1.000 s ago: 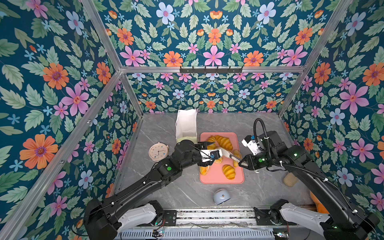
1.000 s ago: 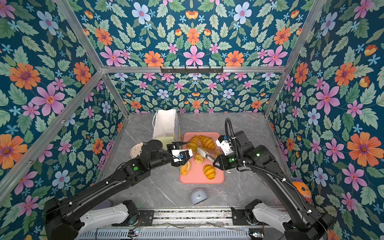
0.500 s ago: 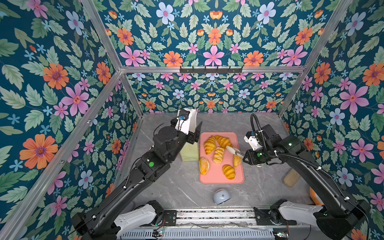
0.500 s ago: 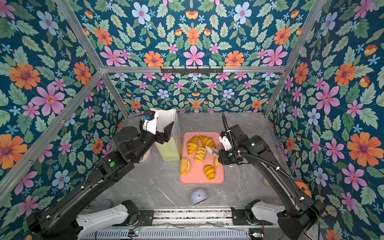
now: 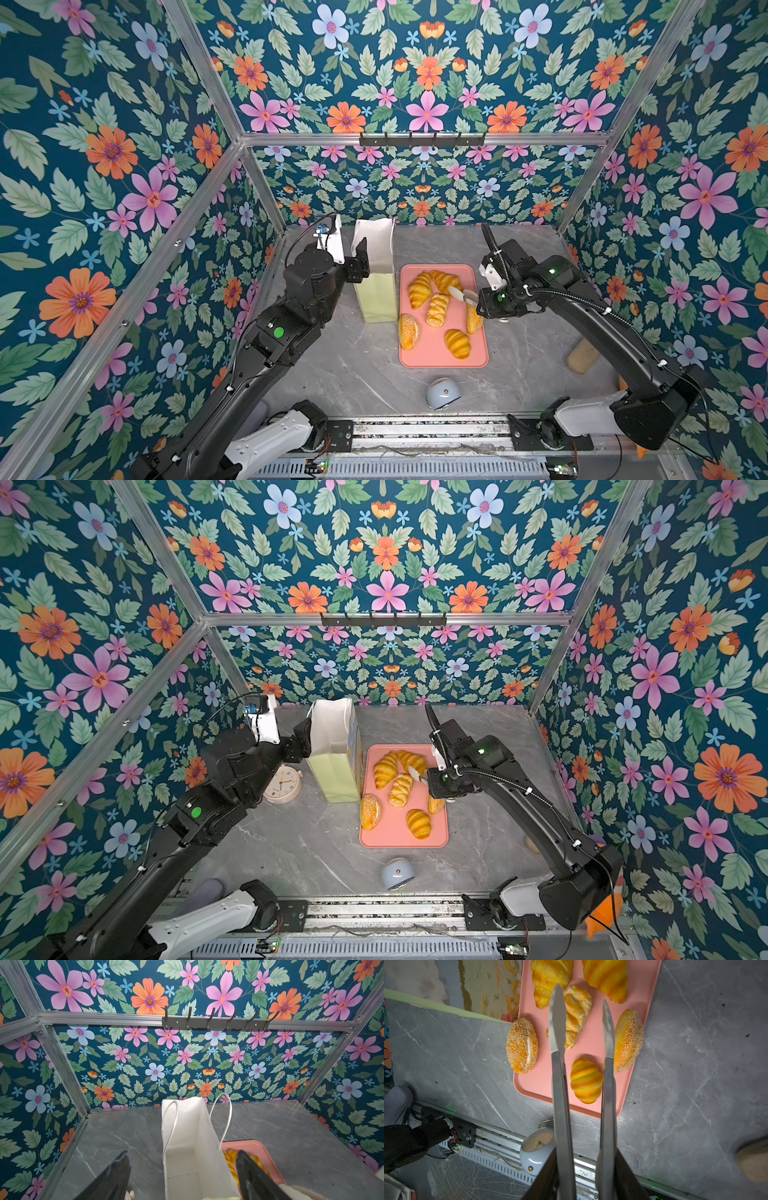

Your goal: Place the fake bread into the paper bag

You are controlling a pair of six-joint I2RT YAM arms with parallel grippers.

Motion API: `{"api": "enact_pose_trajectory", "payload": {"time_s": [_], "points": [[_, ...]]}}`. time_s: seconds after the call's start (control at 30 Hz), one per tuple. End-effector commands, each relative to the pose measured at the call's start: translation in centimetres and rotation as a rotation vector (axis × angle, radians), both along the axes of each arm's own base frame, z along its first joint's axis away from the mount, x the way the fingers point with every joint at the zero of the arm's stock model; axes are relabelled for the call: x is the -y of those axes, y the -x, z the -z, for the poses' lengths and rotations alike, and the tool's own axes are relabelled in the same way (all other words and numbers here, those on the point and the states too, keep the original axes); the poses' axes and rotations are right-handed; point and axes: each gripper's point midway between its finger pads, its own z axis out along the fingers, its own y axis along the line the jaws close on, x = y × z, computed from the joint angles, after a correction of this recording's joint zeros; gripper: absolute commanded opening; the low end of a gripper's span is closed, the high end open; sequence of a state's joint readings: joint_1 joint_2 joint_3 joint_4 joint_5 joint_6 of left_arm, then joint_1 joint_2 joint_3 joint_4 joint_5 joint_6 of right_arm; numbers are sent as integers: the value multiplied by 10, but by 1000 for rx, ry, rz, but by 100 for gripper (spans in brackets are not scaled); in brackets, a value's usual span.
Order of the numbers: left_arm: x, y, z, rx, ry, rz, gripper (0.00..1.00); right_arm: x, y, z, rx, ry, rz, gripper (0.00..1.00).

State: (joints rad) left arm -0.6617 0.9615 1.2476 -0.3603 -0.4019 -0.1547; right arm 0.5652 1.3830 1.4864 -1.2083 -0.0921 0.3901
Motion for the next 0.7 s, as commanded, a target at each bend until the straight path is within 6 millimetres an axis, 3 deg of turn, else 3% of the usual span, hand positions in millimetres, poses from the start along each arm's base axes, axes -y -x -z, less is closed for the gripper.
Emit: {"api": "enact_pose_trajectory", "payload": {"time_s": [0.0, 0.67], "points": [[-5, -1, 4, -7, 14, -29, 80, 0, -5, 2, 1, 16, 37, 40], [-14, 5, 16, -4, -4, -46, 80, -31, -16, 24, -31, 28, 71, 46]]}}
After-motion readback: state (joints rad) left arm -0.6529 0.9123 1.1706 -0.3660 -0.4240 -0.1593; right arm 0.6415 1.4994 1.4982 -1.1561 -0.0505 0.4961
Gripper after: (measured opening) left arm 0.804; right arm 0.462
